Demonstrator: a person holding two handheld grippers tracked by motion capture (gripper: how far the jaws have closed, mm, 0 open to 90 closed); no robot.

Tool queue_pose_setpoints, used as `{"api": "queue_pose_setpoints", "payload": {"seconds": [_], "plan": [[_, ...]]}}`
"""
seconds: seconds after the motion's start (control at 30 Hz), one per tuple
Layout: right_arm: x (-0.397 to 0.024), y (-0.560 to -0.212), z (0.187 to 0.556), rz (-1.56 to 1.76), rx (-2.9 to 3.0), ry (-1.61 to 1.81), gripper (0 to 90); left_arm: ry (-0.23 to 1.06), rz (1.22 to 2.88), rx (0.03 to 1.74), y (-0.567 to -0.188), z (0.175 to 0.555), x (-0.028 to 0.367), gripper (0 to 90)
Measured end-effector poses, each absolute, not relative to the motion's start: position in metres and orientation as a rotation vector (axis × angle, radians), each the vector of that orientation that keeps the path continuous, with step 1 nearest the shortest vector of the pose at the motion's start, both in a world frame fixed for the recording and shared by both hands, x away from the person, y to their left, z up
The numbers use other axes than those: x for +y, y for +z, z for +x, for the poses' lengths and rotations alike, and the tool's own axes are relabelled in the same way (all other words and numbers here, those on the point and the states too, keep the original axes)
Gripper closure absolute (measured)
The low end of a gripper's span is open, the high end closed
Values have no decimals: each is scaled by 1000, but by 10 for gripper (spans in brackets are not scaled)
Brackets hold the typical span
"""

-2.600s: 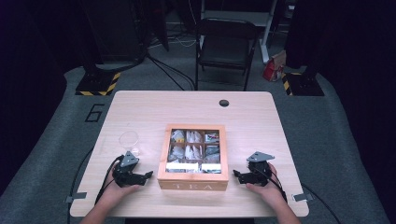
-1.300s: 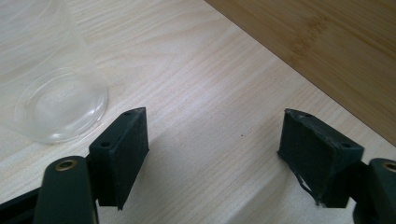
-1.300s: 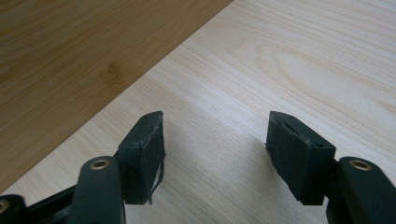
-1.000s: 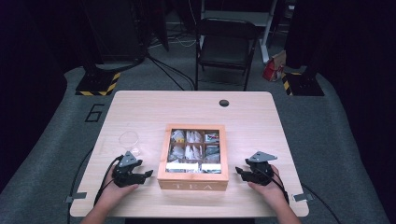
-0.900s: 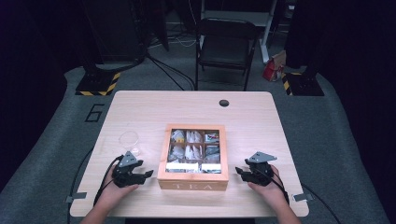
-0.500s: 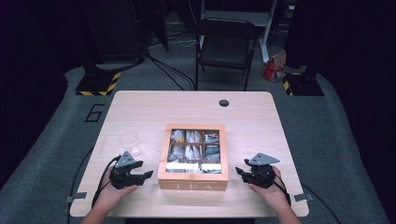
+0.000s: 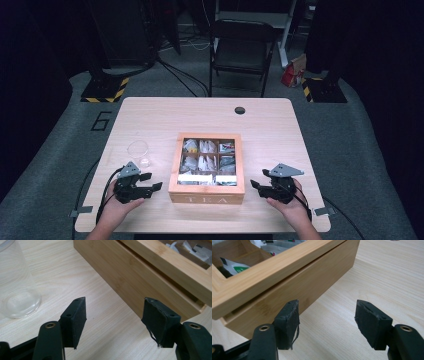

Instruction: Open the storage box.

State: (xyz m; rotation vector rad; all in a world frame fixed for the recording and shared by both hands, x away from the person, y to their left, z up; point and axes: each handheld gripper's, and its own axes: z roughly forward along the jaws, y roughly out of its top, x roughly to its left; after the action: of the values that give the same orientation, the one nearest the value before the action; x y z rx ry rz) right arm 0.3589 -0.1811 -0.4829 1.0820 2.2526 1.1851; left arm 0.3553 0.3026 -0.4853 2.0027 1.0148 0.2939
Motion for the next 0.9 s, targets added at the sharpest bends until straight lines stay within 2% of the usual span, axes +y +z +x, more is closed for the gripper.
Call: {"api": "queue_pose_setpoints", "payload": {"seconds": [0.23,0.53,0.9], "plan": [[-179,-474,352,1064,2232,1234,350,292,1981,1010,-480,350,301,353],[-172,-464,338,1051,2263,1228,428,240,1918,1016,-470,343,301,380],[-160,-453,317,984,2317,1264,484,286,1955,971,-456,327,294,387]]}}
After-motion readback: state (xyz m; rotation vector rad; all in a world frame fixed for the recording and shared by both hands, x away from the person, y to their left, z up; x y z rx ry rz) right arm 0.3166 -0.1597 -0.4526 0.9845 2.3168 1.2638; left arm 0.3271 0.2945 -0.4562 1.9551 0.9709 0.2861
